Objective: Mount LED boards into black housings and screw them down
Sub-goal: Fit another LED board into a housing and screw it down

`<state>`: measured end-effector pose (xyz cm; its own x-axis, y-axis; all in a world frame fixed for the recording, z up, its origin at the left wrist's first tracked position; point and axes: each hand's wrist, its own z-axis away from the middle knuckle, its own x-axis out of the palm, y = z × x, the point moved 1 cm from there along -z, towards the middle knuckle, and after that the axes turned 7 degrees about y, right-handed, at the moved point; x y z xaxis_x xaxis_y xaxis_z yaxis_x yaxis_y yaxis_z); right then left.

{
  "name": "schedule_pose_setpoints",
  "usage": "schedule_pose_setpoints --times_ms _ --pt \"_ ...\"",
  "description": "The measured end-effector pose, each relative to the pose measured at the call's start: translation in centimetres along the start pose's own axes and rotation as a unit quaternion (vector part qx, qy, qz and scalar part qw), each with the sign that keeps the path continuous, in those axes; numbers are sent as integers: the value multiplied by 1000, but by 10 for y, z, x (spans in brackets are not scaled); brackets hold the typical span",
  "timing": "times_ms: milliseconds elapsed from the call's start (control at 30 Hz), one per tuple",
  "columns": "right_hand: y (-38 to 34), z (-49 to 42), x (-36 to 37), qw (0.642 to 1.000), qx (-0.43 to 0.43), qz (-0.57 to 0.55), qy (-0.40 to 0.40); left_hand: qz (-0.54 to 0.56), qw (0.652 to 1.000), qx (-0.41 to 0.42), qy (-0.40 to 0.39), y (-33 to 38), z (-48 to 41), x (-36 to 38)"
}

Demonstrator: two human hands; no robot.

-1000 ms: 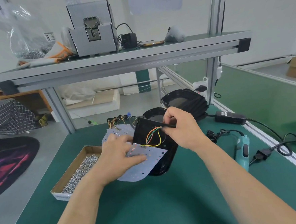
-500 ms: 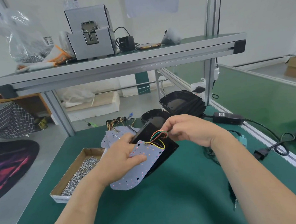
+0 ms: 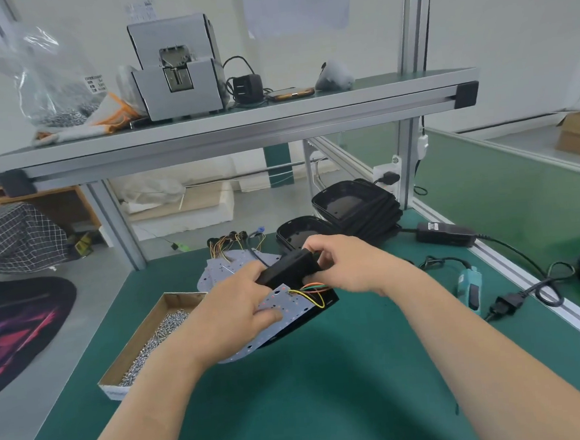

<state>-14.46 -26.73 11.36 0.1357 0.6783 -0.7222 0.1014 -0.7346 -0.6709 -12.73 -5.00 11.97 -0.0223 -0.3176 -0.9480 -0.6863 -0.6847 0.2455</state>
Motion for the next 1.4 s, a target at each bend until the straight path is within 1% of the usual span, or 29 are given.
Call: schedule_pose_setpoints --times_ms 100,167,267,400,500,733,800,867,1000,1100,1167,1233,1267,1300,1367,1400 --pt "1 1 8 999 6 -4 39 -25 1000 4 10 0 2 1" --pt "1 2 11 999 16 -25 41 -31 999 5 11 2 4 0" --pt "1 4 17 997 26 -15 71 -22 1000 2 14 2 7 0" --pt "2 4 26 991 41 -37 122 -16 1000 12 19 6 9 -3" --pt "2 3 29 988 42 -26 143 -7 1000 9 18 9 10 1" --pt "-1 1 25 988 -23 63 140 95 995 2 36 0 12 5" --pt "-1 0 24 988 -36 84 128 124 991 -8 40 -1 13 6" --pt "1 -1 24 991 -47 81 99 148 988 -23 33 -2 12 7" --pt "5 -3 22 999 -37 -3 -6 156 987 -35 -1 -5 7 4" --pt "8 -2 20 988 9 -125 -91 192 980 -38 -20 -5 5 4" --pt "14 1 15 962 43 -224 -148 231 971 -45 -31 -8 4 5" --pt "20 5 8 909 71 -356 -205 269 960 -69 -31 -15 6 5" --pt "23 6 7 880 91 -415 -212 314 945 -89 -33 -18 9 6" --pt "24 5 7 858 118 -459 -200 376 919 -110 -37 -20 11 7" --pt "27 4 16 834 163 -507 -141 474 868 -144 -40 -20 15 10" --pt "26 3 22 830 173 -521 -101 496 854 -154 -29 -19 15 13"
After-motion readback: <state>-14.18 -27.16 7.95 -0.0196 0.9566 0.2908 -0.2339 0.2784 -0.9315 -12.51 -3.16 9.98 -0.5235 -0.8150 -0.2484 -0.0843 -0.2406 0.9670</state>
